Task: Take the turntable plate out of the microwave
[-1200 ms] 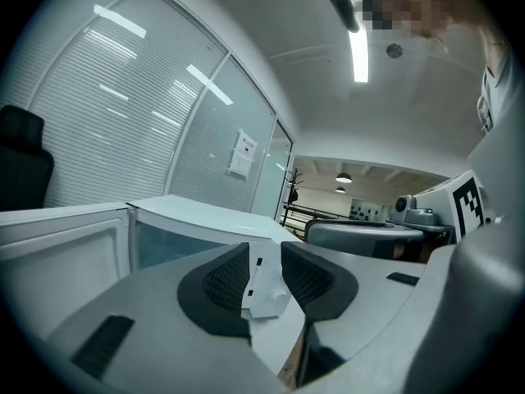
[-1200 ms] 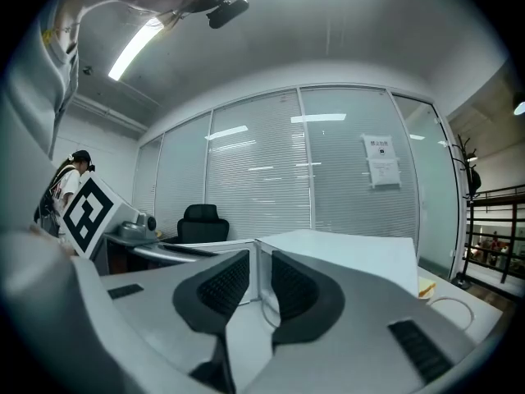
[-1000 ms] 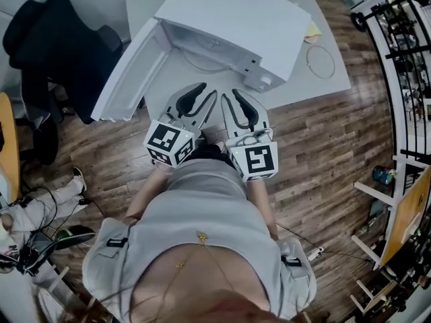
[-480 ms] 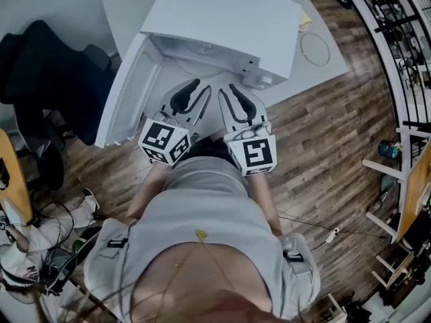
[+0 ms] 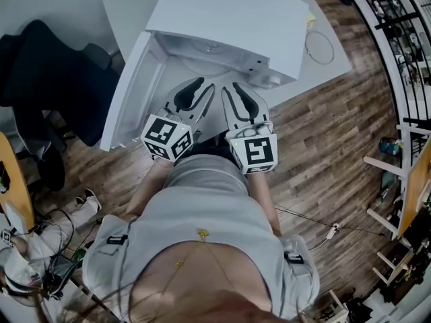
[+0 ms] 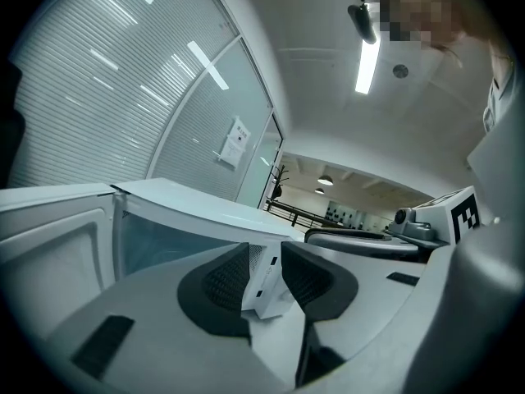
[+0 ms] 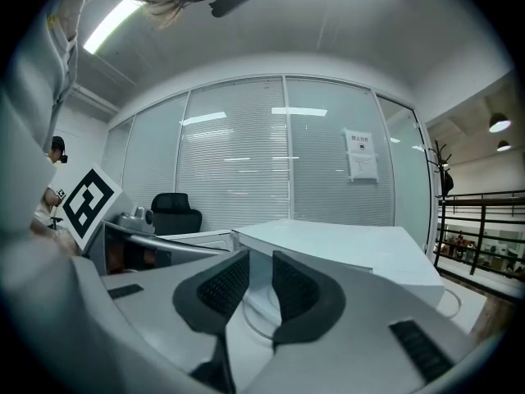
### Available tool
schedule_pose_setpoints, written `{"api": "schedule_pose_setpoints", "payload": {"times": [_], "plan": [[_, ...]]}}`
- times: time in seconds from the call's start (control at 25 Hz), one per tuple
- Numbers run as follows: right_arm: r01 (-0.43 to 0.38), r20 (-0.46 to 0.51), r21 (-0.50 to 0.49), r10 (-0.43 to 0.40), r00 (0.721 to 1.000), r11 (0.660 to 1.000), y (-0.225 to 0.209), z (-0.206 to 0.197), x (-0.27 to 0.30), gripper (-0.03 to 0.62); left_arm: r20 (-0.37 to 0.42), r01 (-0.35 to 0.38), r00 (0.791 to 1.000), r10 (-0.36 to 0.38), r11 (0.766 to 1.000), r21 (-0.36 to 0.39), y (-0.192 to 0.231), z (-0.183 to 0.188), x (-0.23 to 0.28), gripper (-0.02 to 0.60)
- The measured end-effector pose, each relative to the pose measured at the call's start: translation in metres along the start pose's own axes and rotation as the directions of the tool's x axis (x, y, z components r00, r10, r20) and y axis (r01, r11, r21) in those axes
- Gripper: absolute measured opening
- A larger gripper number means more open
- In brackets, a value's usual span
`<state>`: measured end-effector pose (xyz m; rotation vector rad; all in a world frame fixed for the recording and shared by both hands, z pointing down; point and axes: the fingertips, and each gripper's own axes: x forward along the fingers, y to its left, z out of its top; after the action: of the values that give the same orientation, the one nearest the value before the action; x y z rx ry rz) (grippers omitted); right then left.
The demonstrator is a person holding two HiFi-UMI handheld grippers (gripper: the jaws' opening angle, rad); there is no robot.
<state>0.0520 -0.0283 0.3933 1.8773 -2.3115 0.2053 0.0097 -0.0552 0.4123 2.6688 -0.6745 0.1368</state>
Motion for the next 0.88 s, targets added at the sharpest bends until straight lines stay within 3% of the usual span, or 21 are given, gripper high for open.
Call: {"api": "schedule_pose_setpoints", "payload": {"times": [0.44, 0.88], "plan": [[-0.027, -0.053, 0.019, 0.028, 0.998, 0.999, -0.009, -0.021, 0.024, 0.086, -0.015, -0.042, 0.999, 0.042, 0.999, -0.024, 0.024, -0.008, 0.018, 0.138], [-0.067, -0.136, 0.035, 0.071, 0.988, 0.997, -0.017, -0.054, 0.055, 0.086, -0.090, -0.100, 0.992, 0.089, 0.987, -0.129, 0.059, -0.047, 0.043, 0.139]]}}
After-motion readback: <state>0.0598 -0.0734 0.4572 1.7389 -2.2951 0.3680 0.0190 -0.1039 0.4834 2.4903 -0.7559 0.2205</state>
